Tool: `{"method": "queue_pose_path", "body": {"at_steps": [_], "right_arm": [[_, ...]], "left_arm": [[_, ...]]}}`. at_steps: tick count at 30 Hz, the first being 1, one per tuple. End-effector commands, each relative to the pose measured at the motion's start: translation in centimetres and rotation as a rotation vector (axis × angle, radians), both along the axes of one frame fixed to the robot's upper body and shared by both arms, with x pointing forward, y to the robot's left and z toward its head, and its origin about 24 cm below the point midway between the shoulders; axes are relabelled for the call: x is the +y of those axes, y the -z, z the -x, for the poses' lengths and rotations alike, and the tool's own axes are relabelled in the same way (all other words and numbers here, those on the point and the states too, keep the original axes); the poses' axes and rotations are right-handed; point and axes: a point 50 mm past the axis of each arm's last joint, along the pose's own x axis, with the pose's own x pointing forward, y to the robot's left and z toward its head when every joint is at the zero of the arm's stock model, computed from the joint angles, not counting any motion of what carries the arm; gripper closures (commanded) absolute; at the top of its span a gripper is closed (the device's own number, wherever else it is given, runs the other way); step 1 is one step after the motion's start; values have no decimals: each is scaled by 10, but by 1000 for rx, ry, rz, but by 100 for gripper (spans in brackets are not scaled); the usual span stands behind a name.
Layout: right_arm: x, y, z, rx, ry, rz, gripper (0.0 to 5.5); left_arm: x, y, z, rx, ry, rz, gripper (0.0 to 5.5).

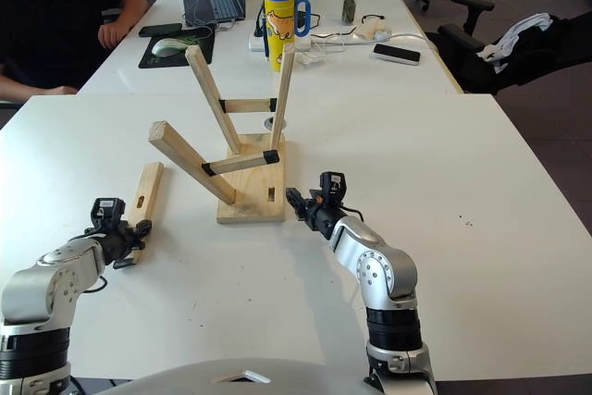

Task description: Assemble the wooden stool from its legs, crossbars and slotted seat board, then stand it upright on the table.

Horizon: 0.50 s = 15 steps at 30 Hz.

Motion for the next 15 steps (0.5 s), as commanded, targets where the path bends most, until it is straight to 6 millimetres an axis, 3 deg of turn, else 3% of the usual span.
{"method": "queue_pose_path", "body": {"at_steps": [1,6,12,15], "right_arm": [[-16,6,-2,18,7,44,226],[-32,8,-13,-19,40,112,226],[-52,4,-29,-91,88,174,226],[-64,-3,-37,-147,122,197,226]], "left_arm": [[-2,8,-13,-81,-107,101,345],[3,-42,-59,-423,-109,53,345],[-1,-94,-80,-716,-40,56,345],[-8,-132,-83,-912,48,76,345]]}}
